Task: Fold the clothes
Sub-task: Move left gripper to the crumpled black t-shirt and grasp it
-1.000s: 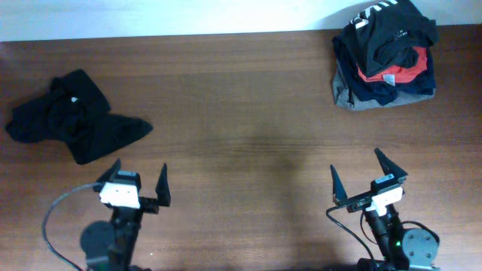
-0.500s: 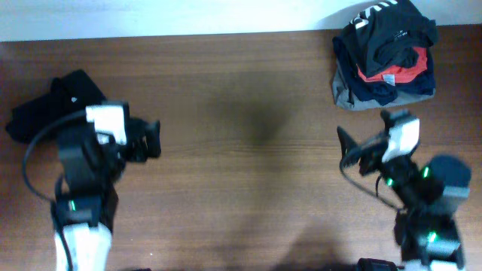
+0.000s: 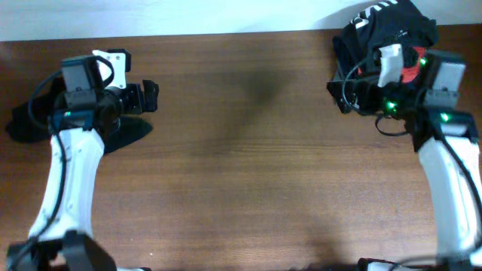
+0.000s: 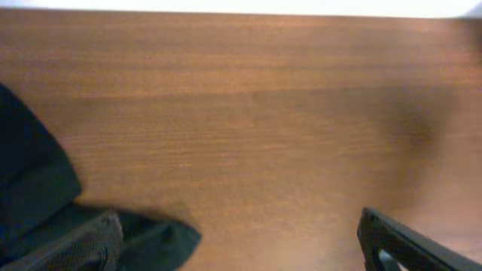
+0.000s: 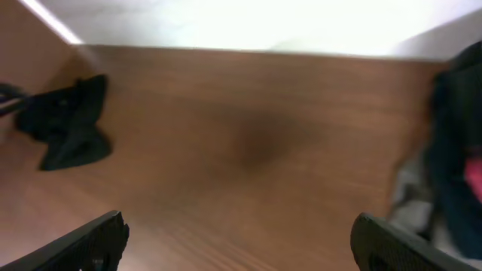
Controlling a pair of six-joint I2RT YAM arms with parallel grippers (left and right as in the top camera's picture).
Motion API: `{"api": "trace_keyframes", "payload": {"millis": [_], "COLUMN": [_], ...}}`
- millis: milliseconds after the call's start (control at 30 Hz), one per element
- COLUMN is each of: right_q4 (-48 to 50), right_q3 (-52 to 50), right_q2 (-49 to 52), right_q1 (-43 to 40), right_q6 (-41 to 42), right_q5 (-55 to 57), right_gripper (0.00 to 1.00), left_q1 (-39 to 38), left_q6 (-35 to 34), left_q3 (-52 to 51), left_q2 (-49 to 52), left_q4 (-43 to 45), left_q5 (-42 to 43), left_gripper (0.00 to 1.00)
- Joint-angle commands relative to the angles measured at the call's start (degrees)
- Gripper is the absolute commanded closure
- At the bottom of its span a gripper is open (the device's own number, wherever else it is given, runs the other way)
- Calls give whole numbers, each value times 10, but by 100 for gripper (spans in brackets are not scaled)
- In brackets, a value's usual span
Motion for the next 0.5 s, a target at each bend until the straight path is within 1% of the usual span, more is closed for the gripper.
{"api": "trace_keyframes", "payload": {"millis": [0, 100, 133, 233, 333, 467], "right_q4": [-9, -18, -24, -31, -31, -38], "right_q3": [12, 12, 12, 12, 12, 12], "right_q2": [31, 51, 57, 62, 62, 62], "right_q1": [-4, -4, -4, -3, -3, -3], "right_q6": [1, 0, 0, 0, 1, 0], "right_q5": [-70, -83, -82, -83, -83, -82], "right_gripper": [2, 1, 1, 1, 1, 1], "left_q1": [31, 71, 95, 136, 169, 189], "left_q6": [13, -9, -10, -9, -8, -7], "left_q3": [8, 8, 8, 8, 8, 8], "left_q2": [32, 46, 49, 57, 77, 116], "left_q4": [33, 60, 71, 95, 130, 153], "left_q5": [-28, -61, -76, -100, -103, -103], "left_gripper": [1, 1, 3, 5, 6, 7]}}
